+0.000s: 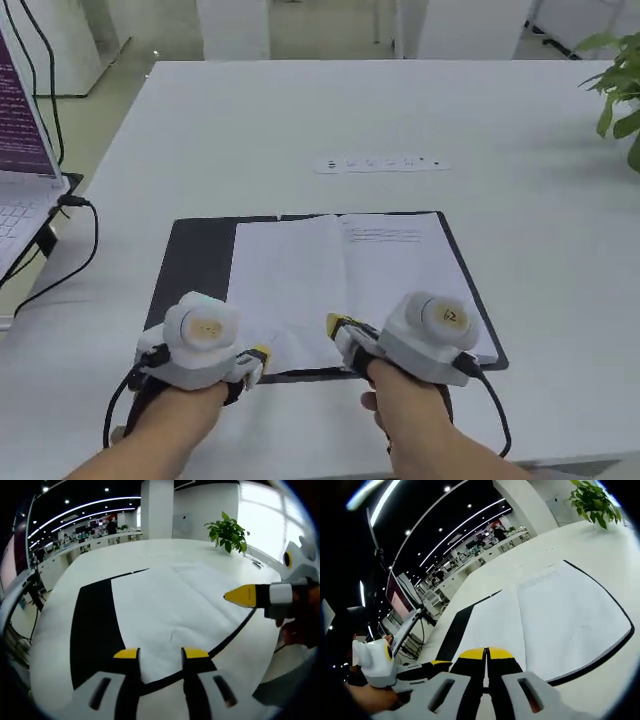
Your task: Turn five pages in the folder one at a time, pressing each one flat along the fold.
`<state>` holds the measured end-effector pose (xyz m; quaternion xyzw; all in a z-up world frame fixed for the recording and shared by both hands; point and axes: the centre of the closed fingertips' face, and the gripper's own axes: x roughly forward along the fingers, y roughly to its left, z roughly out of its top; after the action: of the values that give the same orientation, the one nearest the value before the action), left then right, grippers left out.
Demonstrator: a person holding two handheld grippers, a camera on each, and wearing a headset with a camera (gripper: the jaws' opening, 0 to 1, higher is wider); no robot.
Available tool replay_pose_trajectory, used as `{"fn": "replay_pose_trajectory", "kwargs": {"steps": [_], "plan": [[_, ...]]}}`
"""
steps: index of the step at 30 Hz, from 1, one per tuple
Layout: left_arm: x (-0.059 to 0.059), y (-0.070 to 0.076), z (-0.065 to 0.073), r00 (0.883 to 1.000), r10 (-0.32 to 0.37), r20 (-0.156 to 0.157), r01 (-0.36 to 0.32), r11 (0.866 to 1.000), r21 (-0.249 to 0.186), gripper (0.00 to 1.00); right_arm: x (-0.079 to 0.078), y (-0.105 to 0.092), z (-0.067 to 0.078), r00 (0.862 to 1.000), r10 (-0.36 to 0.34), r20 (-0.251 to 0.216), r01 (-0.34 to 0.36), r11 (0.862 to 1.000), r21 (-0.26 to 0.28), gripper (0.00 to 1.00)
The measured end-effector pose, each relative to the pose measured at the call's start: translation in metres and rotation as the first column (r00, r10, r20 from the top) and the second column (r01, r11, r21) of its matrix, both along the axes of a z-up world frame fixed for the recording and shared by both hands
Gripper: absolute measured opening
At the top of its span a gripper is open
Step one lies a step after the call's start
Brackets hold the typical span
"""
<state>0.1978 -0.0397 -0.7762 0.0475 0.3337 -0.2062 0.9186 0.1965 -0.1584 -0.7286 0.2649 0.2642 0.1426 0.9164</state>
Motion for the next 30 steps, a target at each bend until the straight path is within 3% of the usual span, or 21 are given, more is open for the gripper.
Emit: {"fn": "replay_pose_trajectory", "kwargs": {"steps": [4,6,7,9,13,16,20,25,30], "plan": [[0.001,0.002,-0.011,0.999,0.039,-0.005,-0.039,0.999,0.024,0.31,0.002,-0.019,-0.005,0.999,-0.048,-0.007,0.048,0.999,0.01,0.0],[-0.005,0.006,-0.016,0.998,0.058,-0.014,-0.057,0.997,0.042,0.3,0.004,-0.025,-0.007,0.998,-0.06,-0.005,0.06,0.998,0.006,0.0],[-0.001,0.005,-0.011,0.996,0.084,0.03,-0.084,0.996,0.011,0.29,0.007,-0.027,-0.008,0.998,-0.062,-0.001,0.062,0.998,0.006,0.0],[-0.003,0.006,-0.011,0.996,0.079,0.051,-0.08,0.997,0.017,0.29,0.011,-0.028,-0.01,0.998,-0.06,0.004,0.06,0.998,0.003,0.0],[-0.001,0.008,-0.013,0.99,0.103,0.1,-0.101,0.995,-0.027,0.29,0.023,-0.024,-0.011,0.999,-0.015,0.033,0.015,1.0,-0.025,0.0],[-0.002,0.007,-0.013,0.987,0.115,0.114,-0.11,0.993,-0.044,0.29,0.034,-0.017,-0.01,0.998,0.029,0.054,-0.027,0.999,-0.042,0.0],[-0.001,0.007,-0.012,0.985,0.116,0.125,-0.111,0.993,-0.05,0.29,0.051,-0.009,-0.014,0.991,0.112,0.076,-0.103,0.989,-0.11,0.0],[-0.001,0.007,-0.012,0.984,0.121,0.134,-0.114,0.992,-0.059,0.29,0.069,-0.002,-0.025,0.983,0.174,0.062,-0.163,0.975,-0.149,0.0],[-0.001,0.007,-0.012,0.983,0.122,0.138,-0.114,0.991,-0.063,0.29,0.085,0.0,-0.038,0.98,0.193,0.046,-0.181,0.966,-0.184,0.0]]}}
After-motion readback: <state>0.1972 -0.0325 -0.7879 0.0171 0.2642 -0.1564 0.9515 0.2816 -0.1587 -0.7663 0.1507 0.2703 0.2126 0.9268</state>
